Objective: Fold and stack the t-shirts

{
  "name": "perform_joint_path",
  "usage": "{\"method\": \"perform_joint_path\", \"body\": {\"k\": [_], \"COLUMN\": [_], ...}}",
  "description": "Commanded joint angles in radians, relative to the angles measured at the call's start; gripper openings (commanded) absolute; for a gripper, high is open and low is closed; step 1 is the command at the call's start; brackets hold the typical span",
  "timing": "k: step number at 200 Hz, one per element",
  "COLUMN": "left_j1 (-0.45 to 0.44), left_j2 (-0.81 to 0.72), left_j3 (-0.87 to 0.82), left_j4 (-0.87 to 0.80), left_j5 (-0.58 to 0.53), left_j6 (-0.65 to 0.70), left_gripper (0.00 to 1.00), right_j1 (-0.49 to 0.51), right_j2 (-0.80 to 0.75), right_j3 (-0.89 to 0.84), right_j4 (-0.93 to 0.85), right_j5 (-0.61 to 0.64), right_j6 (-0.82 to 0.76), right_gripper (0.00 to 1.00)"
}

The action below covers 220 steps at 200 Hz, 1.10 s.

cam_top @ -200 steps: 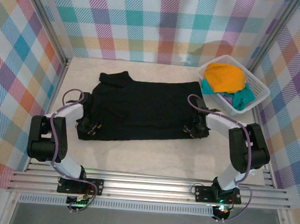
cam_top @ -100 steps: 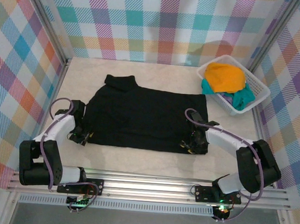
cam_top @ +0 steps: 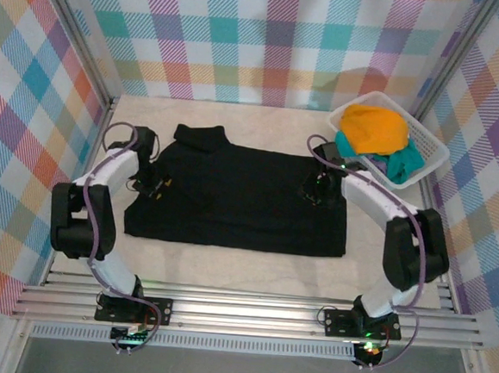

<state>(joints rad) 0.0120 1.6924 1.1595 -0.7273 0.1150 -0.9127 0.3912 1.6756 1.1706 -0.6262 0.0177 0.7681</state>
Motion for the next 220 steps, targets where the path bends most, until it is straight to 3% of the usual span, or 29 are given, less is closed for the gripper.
{"method": "perform_joint_path", "body": {"k": [1,26,51,87,124,148,178,220], "left_j1": [0.01,0.075,0.156,0.246,0.264,0.232,0.159,0.142], "left_j2": [0.04,0.036,-0.028,-0.092,-0.174,-0.143,0.152,0.565], "left_j3": [-0.044,-0.186,-0.26,-0.263,-0.168,0.037,0.391,0.882], "left_j4": [0.003,0.076,0.071,0.023,-0.062,-0.054,-0.068,-0.102], "left_j5": [-0.005,0.027,-0.003,-0.021,-0.088,-0.092,-0.03,0.069], "left_j6": [-0.055,-0.14,-0.141,-0.092,-0.08,-0.022,0.11,0.324], "left_gripper": [0.39,0.39,0.39,0.39,0.41,0.48,0.56,0.62], "right_j1": [-0.003,0.0,0.037,0.143,0.147,0.115,0.022,-0.084], "right_j2": [0.083,0.178,0.237,0.262,0.243,0.197,0.24,0.373], "right_j3": [0.046,0.069,0.072,0.074,0.149,0.204,0.301,0.469], "right_j4": [-0.03,-0.018,-0.008,0.02,-0.006,-0.017,-0.021,-0.061], "right_j5": [-0.018,-0.076,-0.125,-0.141,-0.104,-0.039,-0.054,-0.061], "right_j6": [-0.037,-0.015,0.01,0.052,-0.001,-0.063,-0.101,-0.156], "right_gripper": [0.38,0.38,0.38,0.38,0.39,0.42,0.45,0.48]}}
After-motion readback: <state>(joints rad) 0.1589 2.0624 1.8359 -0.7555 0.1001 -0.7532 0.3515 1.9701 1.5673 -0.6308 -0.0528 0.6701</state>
